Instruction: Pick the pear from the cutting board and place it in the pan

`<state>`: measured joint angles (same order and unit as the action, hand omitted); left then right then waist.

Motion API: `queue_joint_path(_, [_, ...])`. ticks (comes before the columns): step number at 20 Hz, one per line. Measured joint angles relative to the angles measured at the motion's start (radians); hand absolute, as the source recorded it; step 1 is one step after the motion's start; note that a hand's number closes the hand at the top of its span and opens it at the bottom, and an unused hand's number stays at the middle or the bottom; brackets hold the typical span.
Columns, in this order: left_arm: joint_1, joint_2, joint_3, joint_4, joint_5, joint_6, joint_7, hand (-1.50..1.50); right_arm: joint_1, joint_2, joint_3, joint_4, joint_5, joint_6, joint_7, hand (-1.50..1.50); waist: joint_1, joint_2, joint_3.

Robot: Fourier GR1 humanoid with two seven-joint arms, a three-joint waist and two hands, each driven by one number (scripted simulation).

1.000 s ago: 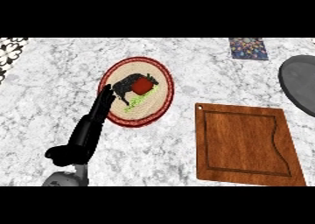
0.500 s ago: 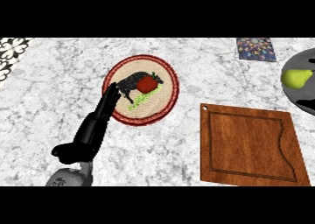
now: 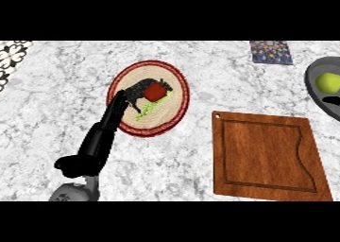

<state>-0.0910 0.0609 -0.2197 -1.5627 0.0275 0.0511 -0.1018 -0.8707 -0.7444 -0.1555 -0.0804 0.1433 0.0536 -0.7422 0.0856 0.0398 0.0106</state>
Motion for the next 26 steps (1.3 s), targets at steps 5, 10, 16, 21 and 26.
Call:
queue_joint_path(5, [0.016, 0.014, 0.015, -0.006, 0.009, -0.007, -0.002, 0.0, 0.015, -0.058, -0.066, 0.023, -0.065, 0.153, -0.007, -1.5, -0.01, -0.003, -0.001])
queue_joint_path(10, [0.02, 0.015, 0.026, -0.014, 0.016, -0.005, 0.003, 0.0, 0.06, -0.121, -0.098, 0.033, -0.101, 0.349, -0.009, -1.5, -0.023, -0.006, 0.0])
queue_joint_path(16, [0.027, 0.011, 0.029, -0.022, 0.012, 0.006, 0.01, 0.0, 0.131, -0.171, -0.1, -0.014, -0.107, 0.454, 0.013, -1.5, -0.037, -0.01, 0.002])
queue_joint_path(21, [0.022, 0.02, 0.041, -0.016, 0.016, -0.001, 0.008, 0.0, 0.194, -0.183, -0.094, -0.07, -0.107, 0.469, -0.003, -1.5, -0.046, -0.012, 0.002])
queue_joint_path(26, [0.032, 0.012, 0.035, -0.014, 0.01, 0.006, 0.005, 0.0, 0.258, -0.183, -0.088, -0.114, -0.106, 0.457, -0.032, -1.5, -0.05, -0.014, 0.002])
